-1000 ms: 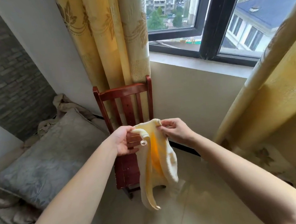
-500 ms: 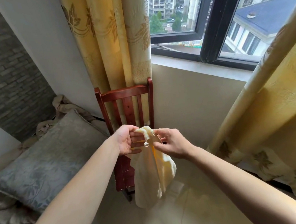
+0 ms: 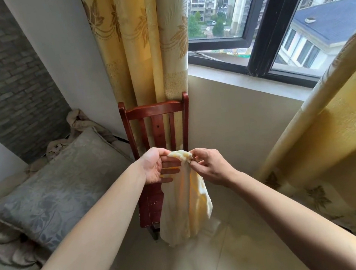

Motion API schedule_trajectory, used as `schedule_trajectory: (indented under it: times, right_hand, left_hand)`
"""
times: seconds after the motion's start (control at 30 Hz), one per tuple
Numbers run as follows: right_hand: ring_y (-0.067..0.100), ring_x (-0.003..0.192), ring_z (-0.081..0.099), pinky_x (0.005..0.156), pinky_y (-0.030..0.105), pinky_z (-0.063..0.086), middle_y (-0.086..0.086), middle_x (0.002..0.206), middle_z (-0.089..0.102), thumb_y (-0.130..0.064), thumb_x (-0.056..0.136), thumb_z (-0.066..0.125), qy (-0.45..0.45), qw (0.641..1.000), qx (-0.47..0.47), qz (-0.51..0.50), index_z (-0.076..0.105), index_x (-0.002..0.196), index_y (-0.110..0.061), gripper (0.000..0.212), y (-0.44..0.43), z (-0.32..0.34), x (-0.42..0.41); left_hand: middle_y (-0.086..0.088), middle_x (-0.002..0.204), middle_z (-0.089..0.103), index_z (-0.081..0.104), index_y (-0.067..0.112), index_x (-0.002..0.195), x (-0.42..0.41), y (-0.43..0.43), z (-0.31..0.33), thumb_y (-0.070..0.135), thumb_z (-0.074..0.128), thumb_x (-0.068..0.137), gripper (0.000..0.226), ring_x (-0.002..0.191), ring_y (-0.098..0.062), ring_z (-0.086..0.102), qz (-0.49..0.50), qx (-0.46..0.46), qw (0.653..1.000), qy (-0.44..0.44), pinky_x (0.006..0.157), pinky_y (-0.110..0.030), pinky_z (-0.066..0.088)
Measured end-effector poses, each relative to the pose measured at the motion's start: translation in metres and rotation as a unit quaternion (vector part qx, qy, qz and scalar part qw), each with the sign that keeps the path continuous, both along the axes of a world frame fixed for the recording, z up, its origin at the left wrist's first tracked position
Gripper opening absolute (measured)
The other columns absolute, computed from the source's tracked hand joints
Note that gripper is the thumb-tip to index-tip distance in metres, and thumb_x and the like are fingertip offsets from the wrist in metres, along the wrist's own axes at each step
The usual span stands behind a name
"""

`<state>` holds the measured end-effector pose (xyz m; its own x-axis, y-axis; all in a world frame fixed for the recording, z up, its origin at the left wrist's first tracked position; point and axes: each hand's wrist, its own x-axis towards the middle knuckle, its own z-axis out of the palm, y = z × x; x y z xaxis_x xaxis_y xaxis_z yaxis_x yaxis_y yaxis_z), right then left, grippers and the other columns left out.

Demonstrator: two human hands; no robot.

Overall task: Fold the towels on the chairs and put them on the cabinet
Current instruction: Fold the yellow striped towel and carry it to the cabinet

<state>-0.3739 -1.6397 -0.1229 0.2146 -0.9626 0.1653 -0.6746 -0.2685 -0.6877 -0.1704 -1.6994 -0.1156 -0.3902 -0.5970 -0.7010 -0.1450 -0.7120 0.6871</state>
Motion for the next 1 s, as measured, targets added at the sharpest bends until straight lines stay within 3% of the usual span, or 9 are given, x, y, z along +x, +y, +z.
schedule_trajectory:
  times: [0.13,0.27,0.37,0.5,0.6,0.7,0.8,0.9,1.0]
  right_hand:
    - [0.007,0.074,0.060,0.076,0.031,0.056,-0.013,0.079,0.061,-0.040,0.087,0.065,0.001,1.000,0.008,-0.003,0.068,0.099,-0.014,0.029,-0.002,-0.001,0.000]
    - [0.014,0.069,0.060,0.068,0.032,0.053,-0.007,0.076,0.064,-0.057,0.083,0.065,0.051,0.998,-0.024,-0.024,0.066,0.090,-0.015,0.043,-0.010,-0.008,0.000]
    - [0.015,0.067,0.057,0.067,0.036,0.051,-0.003,0.075,0.066,-0.032,0.091,0.063,0.044,0.997,-0.056,-0.007,0.068,0.092,-0.012,0.020,-0.018,-0.008,-0.003]
    - [0.002,0.071,0.051,0.067,0.022,0.038,-0.014,0.076,0.058,-0.016,0.093,0.058,0.040,0.999,-0.033,0.012,0.066,0.096,-0.013,0.009,-0.023,0.003,-0.014]
    - [-0.003,0.071,0.052,0.066,0.022,0.038,-0.015,0.072,0.055,-0.022,0.089,0.046,0.000,0.999,-0.009,-0.035,0.063,0.091,-0.014,0.019,-0.025,0.008,-0.019]
    - [0.002,0.062,0.049,0.060,0.019,0.037,-0.014,0.064,0.052,-0.022,0.087,0.041,-0.068,0.994,-0.006,-0.083,0.059,0.080,-0.020,0.019,-0.026,0.012,-0.021]
    - [0.002,0.061,0.049,0.058,0.015,0.035,-0.019,0.062,0.055,-0.020,0.088,0.041,-0.079,0.993,-0.027,-0.083,0.051,0.073,-0.033,0.023,-0.026,0.021,-0.024]
    - [0.003,0.061,0.047,0.058,0.018,0.036,-0.014,0.061,0.051,-0.018,0.088,0.041,-0.069,0.993,-0.052,-0.081,0.048,0.070,-0.034,0.025,-0.025,0.027,-0.031]
    - [0.005,0.060,0.042,0.057,0.022,0.035,-0.009,0.061,0.046,-0.024,0.086,0.037,-0.084,0.989,-0.074,-0.101,0.049,0.071,-0.023,0.019,-0.023,0.033,-0.040]
  left_hand:
    - [-0.011,0.114,0.072,0.077,0.010,0.100,0.001,-0.005,-0.005,0.032,0.044,0.091,0.040,0.119,-0.030,0.062,0.001,0.010,1.000,0.014,0.105,-0.046,0.040]
    - [-0.008,0.113,0.073,0.076,0.010,0.106,-0.001,-0.007,-0.006,0.032,0.045,0.091,0.040,0.117,-0.028,0.063,-0.012,0.011,1.000,0.026,0.106,-0.046,0.038]
    - [-0.006,0.112,0.074,0.077,0.010,0.103,-0.001,-0.008,-0.006,0.033,0.041,0.094,0.044,0.115,-0.025,0.063,-0.020,-0.008,1.000,0.014,0.106,-0.046,0.039]
    - [-0.001,0.092,0.077,0.066,0.010,0.091,0.005,-0.010,-0.014,0.027,0.039,0.087,0.032,0.097,-0.021,0.065,0.025,-0.111,0.987,-0.110,0.097,-0.042,0.045]
    - [-0.001,0.089,0.065,0.065,0.015,0.094,0.017,-0.015,-0.031,0.020,0.058,0.081,0.015,0.085,-0.018,0.058,-0.018,-0.224,0.942,-0.249,0.082,-0.033,0.047]
    - [-0.008,0.122,0.050,0.048,0.027,0.132,0.026,-0.014,-0.053,0.021,0.067,0.075,0.060,0.118,-0.027,0.048,-0.213,-0.288,0.855,-0.375,0.098,-0.041,0.046]
    - [-0.006,0.140,0.042,0.029,0.034,0.148,0.020,-0.008,-0.066,0.018,0.063,0.079,0.078,0.130,-0.032,0.038,-0.252,-0.356,0.804,-0.405,0.100,-0.048,0.043]
    - [-0.006,0.131,0.048,0.032,0.032,0.144,0.008,-0.007,-0.076,0.014,0.059,0.082,0.070,0.124,-0.032,0.043,-0.258,-0.400,0.773,-0.420,0.098,-0.047,0.044]
    - [-0.006,0.120,0.042,0.054,0.025,0.111,0.003,-0.013,-0.084,0.021,0.060,0.080,0.032,0.120,-0.032,0.041,-0.293,-0.417,0.720,-0.471,0.096,-0.043,0.043]
